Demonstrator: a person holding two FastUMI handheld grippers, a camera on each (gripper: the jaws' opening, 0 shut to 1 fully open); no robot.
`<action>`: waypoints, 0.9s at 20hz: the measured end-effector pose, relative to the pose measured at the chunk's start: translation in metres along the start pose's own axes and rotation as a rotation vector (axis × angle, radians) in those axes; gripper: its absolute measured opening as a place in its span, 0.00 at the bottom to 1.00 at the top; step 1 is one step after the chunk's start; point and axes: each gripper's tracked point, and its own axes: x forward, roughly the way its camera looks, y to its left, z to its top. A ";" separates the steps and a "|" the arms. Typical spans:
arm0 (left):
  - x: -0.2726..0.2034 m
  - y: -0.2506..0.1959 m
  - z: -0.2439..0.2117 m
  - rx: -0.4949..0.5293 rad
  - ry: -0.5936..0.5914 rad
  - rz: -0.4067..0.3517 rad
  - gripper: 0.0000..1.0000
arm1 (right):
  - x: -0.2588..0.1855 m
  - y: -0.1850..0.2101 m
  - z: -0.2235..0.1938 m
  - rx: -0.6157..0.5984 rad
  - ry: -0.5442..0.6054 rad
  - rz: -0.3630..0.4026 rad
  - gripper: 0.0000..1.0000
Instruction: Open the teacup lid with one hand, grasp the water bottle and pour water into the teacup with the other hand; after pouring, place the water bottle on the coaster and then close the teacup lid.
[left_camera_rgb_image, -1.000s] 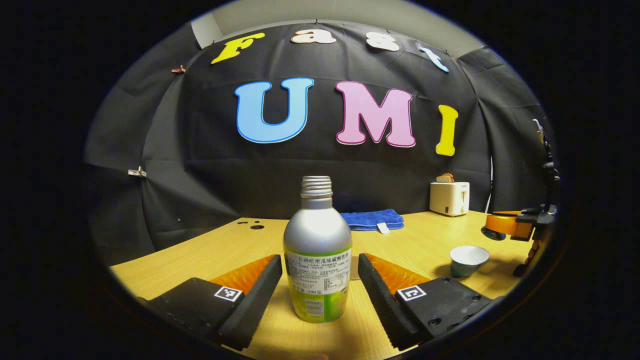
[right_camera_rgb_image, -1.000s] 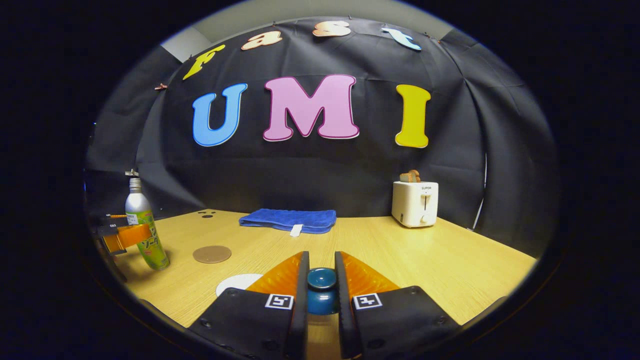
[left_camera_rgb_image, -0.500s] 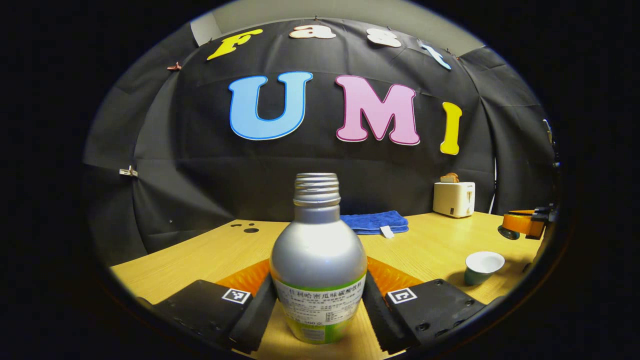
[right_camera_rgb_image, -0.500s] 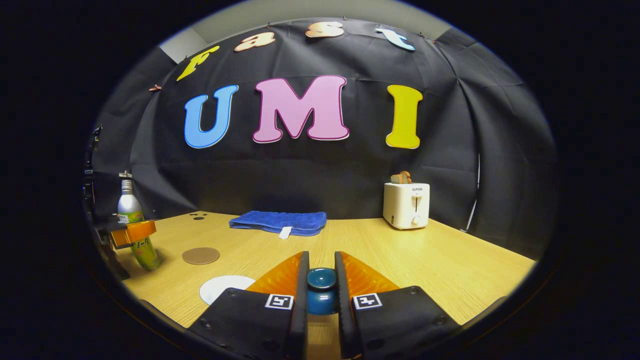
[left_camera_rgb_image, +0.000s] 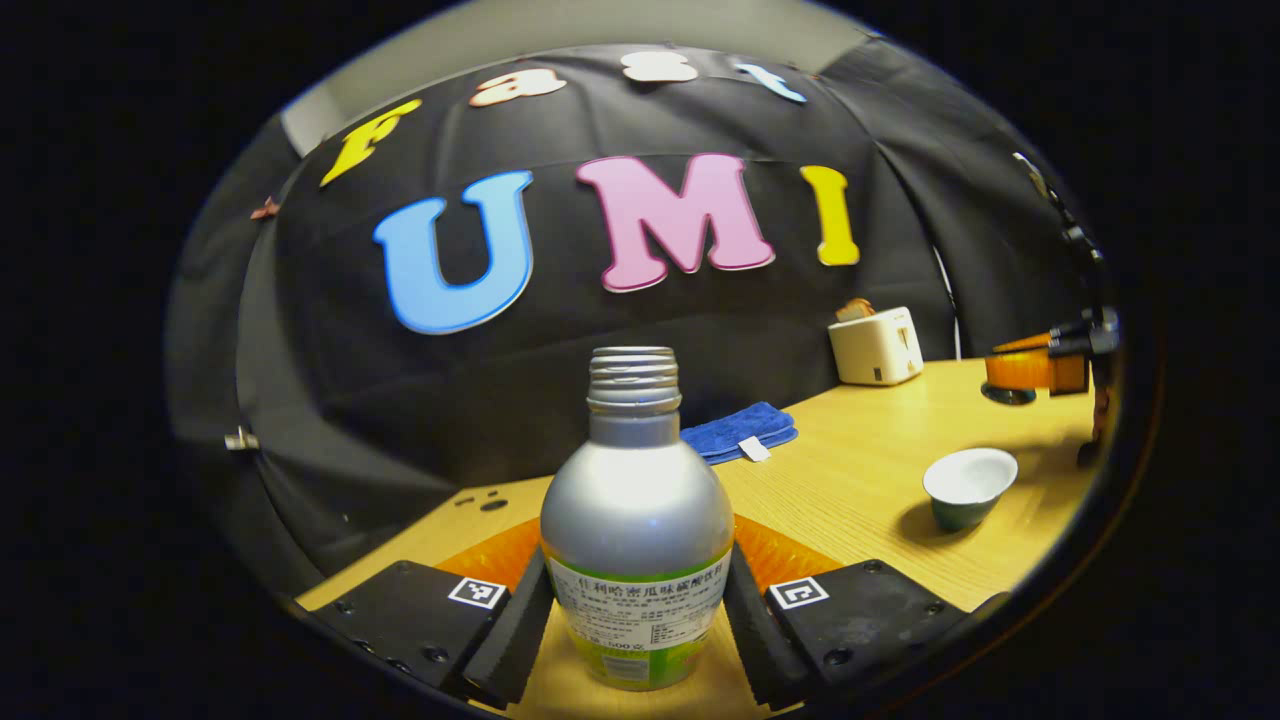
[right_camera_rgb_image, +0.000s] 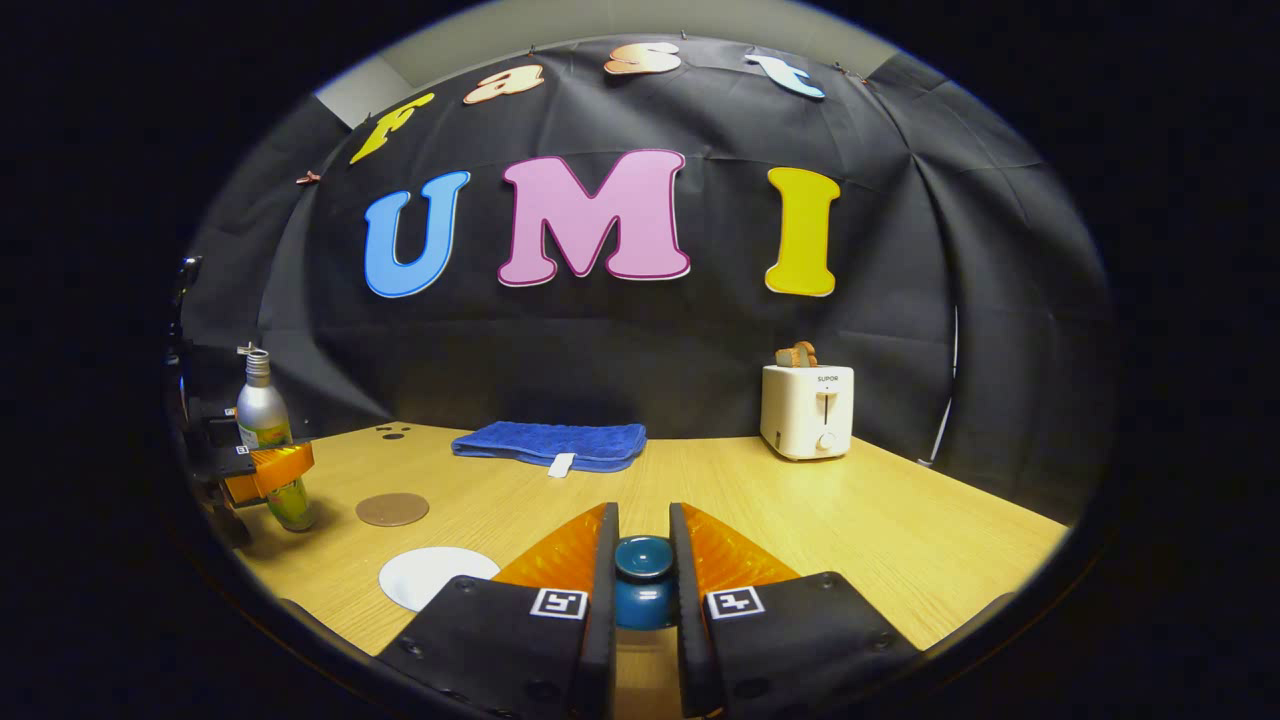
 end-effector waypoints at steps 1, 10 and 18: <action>0.002 -0.007 0.004 0.063 -0.008 -0.018 0.81 | -0.001 -0.003 0.000 0.000 -0.001 -0.002 0.29; 0.023 -0.073 0.019 0.599 -0.030 -0.141 0.80 | -0.006 -0.008 0.001 0.001 -0.001 0.032 0.29; 0.031 -0.105 0.002 0.976 -0.016 -0.259 0.80 | -0.014 -0.027 0.002 0.001 -0.003 0.019 0.29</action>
